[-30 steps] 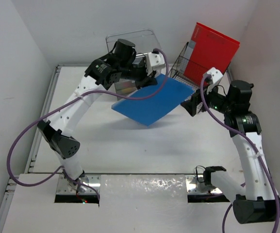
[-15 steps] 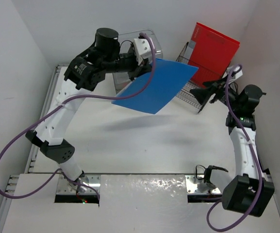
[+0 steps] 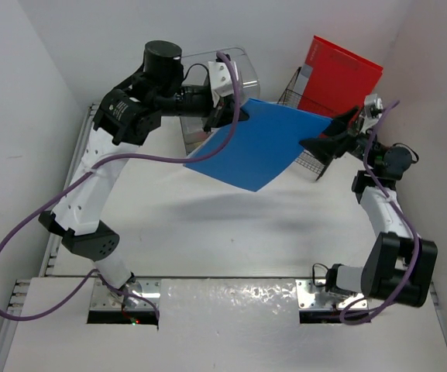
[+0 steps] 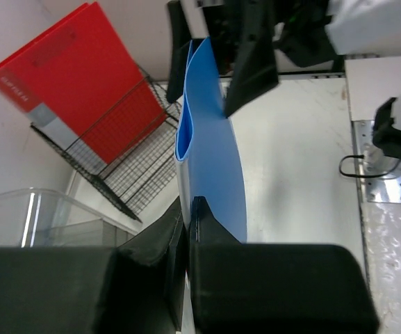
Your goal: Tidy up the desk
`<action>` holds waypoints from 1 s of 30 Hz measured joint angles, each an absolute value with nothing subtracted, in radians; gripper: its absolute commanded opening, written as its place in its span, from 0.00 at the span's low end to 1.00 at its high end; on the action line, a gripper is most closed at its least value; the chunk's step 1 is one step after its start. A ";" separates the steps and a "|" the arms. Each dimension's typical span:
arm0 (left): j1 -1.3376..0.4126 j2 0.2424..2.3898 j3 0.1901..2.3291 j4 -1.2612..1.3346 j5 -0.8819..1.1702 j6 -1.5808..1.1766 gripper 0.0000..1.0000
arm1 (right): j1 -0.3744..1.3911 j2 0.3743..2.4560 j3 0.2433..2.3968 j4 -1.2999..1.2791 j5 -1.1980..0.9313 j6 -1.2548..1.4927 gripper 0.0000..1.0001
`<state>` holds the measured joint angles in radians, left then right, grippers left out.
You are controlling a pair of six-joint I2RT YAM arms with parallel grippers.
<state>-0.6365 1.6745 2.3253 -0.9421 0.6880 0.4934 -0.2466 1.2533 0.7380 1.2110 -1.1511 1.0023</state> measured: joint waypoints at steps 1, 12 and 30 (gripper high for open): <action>-0.636 1.674 2.325 -0.947 0.701 0.494 0.00 | -0.246 1.281 0.748 1.225 -1.155 1.041 0.98; -0.636 1.679 2.330 -0.969 0.773 0.509 0.00 | -0.202 1.312 0.756 1.281 -1.206 1.178 0.88; -0.612 1.732 2.337 -0.792 0.758 0.424 0.39 | -0.109 1.165 0.708 1.261 -1.159 1.058 0.00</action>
<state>-0.6125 1.7325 2.3367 -0.7918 0.7578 0.4236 -0.1085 1.1648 0.7082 1.2606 -1.1595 1.0580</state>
